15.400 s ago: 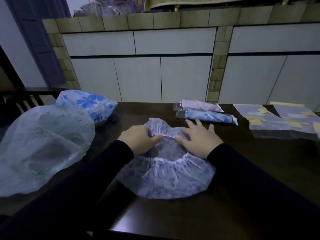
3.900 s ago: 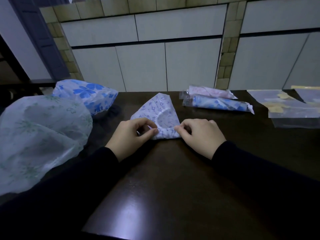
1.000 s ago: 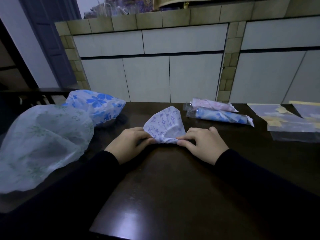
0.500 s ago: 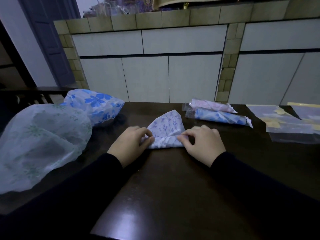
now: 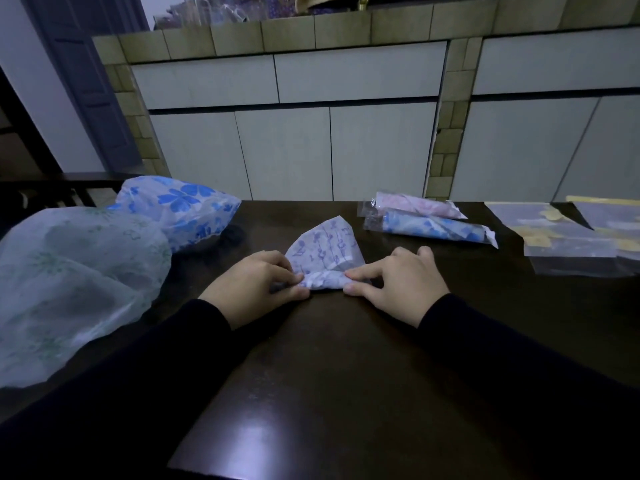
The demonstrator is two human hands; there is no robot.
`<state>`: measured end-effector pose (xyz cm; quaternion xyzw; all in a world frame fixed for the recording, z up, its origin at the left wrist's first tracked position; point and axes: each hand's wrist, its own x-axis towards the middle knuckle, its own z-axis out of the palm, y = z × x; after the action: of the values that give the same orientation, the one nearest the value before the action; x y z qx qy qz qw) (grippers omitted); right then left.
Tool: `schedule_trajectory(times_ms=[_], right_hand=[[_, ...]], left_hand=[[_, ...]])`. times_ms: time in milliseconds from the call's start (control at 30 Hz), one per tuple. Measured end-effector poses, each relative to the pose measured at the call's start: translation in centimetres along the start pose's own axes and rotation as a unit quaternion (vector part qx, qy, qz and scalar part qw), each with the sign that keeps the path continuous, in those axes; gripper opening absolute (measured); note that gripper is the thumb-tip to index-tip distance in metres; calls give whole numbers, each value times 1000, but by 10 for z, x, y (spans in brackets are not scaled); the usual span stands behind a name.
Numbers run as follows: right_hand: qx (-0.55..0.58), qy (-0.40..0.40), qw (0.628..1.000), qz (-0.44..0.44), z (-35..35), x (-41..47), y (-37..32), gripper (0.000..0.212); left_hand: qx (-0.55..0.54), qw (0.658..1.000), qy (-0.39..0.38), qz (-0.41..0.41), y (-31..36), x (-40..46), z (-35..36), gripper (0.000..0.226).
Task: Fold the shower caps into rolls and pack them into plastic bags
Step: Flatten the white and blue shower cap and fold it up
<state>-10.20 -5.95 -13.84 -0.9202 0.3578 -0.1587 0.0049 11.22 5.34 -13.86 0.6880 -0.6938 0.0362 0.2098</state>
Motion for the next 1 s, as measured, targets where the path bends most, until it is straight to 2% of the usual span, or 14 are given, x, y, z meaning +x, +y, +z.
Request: schedule_trajectory(times_ms=[167,267,400,667,867,933,1000], right_hand=[[-22,-13,1000,5,-2,1,-1,40],[-32,21,999,-16,-2,-1,-3,38],[-10,52,998,-27,-3,-2,-2,38],[84,-4,996,43,-3,7,-1,34],[87,36,993,67,-2,9,1,27],[69,60,994,64,-3,10,3,27],[50,89,994,42,-3,10,2,25]], left_hand=[[-7,1000,-21,-5,0,1,-3,36],[5,1000,-14,-8,2,-1,-5,43],[11,1000,-3,-27,5,-1,-8,37],[18,997,-17,-70,5,7,-7,41],[13,996,31,-79,9,6,-7,24],[54,996,42,-61,6,6,-3,24],[83,993,87,-19,4,7,2,20]])
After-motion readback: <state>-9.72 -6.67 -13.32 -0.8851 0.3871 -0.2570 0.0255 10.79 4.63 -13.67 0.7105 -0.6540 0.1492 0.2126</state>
